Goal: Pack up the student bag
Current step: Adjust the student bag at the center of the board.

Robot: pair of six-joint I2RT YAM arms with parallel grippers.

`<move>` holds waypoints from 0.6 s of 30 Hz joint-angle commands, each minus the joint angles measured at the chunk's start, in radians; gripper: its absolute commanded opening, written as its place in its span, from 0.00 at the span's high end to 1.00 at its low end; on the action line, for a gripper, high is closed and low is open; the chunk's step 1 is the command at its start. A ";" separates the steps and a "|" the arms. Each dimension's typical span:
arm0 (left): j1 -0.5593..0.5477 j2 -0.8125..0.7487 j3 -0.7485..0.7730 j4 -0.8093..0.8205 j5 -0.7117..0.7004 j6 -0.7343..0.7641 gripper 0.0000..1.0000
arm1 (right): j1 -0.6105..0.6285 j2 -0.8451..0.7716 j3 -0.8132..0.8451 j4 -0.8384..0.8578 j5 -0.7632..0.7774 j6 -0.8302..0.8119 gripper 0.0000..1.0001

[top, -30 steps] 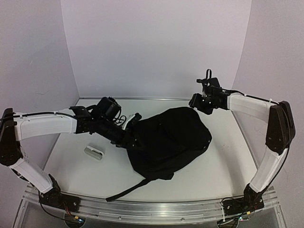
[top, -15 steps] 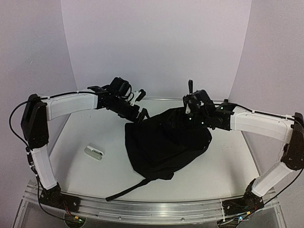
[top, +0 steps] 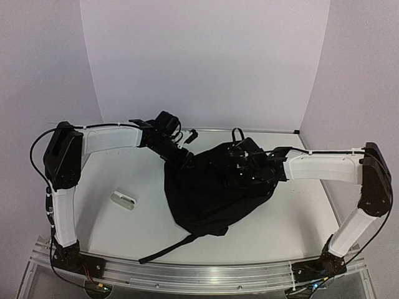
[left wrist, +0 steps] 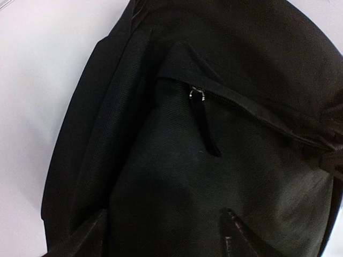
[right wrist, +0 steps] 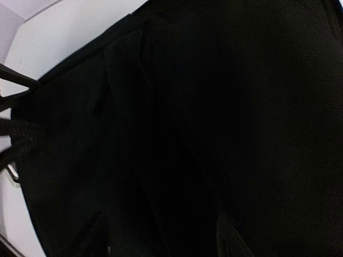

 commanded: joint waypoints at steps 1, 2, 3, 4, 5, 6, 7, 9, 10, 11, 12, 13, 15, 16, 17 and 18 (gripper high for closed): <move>-0.003 -0.031 -0.055 0.049 0.012 -0.017 0.51 | 0.009 0.036 -0.012 -0.001 0.083 0.012 0.63; -0.002 -0.040 -0.081 0.055 0.007 -0.022 0.58 | 0.009 0.038 -0.012 -0.003 0.098 0.017 0.71; -0.002 -0.048 -0.107 0.061 0.002 -0.028 0.65 | 0.009 0.040 -0.011 -0.004 0.113 0.023 0.79; -0.002 -0.057 -0.135 0.069 0.001 -0.038 0.72 | 0.008 0.039 -0.009 -0.005 0.132 0.030 0.87; -0.002 -0.066 -0.158 0.077 0.004 -0.051 0.77 | 0.008 0.037 -0.006 -0.005 0.153 0.035 0.95; -0.004 -0.075 -0.182 0.083 0.014 -0.063 0.81 | 0.009 0.035 0.002 -0.005 0.165 0.037 0.99; -0.005 -0.090 -0.214 0.089 0.028 -0.080 0.84 | 0.007 0.036 0.015 -0.006 0.178 0.034 1.00; -0.017 -0.127 -0.279 0.105 0.050 -0.112 0.87 | 0.007 0.044 0.044 -0.006 0.202 0.017 1.00; -0.030 -0.152 -0.316 0.116 0.055 -0.129 0.87 | 0.006 0.052 0.059 -0.006 0.214 0.004 1.00; -0.050 -0.180 -0.358 0.130 0.062 -0.157 0.88 | 0.004 0.067 0.079 -0.006 0.230 -0.014 1.00; -0.067 -0.201 -0.386 0.140 0.069 -0.187 0.88 | 0.000 0.088 0.097 -0.006 0.242 -0.028 1.00; -0.089 -0.228 -0.417 0.147 0.077 -0.209 0.88 | -0.009 0.103 0.116 -0.007 0.246 -0.044 1.00; -0.138 -0.280 -0.471 0.179 0.088 -0.293 0.88 | -0.031 0.151 0.158 -0.006 0.247 -0.077 1.00; -0.168 -0.303 -0.494 0.197 0.096 -0.331 0.88 | -0.044 0.171 0.185 -0.006 0.249 -0.100 1.00; -0.191 -0.336 -0.527 0.220 0.115 -0.374 0.88 | -0.054 0.190 0.208 -0.006 0.251 -0.118 1.00; -0.209 -0.362 -0.550 0.252 0.132 -0.419 0.87 | -0.063 0.207 0.230 -0.007 0.251 -0.134 1.00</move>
